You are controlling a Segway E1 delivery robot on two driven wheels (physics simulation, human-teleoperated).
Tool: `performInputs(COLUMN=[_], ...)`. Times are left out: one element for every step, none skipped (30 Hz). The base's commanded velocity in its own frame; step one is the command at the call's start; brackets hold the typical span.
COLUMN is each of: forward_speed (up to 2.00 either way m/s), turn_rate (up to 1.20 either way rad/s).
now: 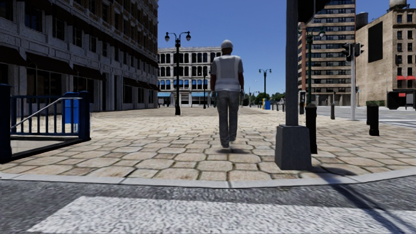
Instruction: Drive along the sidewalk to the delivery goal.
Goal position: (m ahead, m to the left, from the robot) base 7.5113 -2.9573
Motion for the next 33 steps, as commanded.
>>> performInputs(forward_speed=[1.32, 1.32, 1.13, 1.07, 1.07, 1.06, 1.06, 1.05, 1.05, 1.05, 1.03, 1.03, 0.96, 0.95, 0.94, 0.94, 0.94, 0.94, 0.94, 0.94, 0.94, 0.94, 0.94, 0.94, 0.94, 0.94, 0.94, 0.94, 0.94, 0.94, 0.94, 0.94, 0.94], turn_rate=[0.0, 0.0, 0.0, 0.0, 0.0, 0.0, 0.0, 0.0, 0.0, 0.0, 0.0, 0.0, 0.0, 0.0, 0.0, 0.0, 0.0, 0.0, 0.0, 0.0, 0.0, 0.0, 0.0, 0.0, 0.0, 0.0, 0.0, 0.0, 0.0, 0.0, 0.0, 0.0, 0.0])
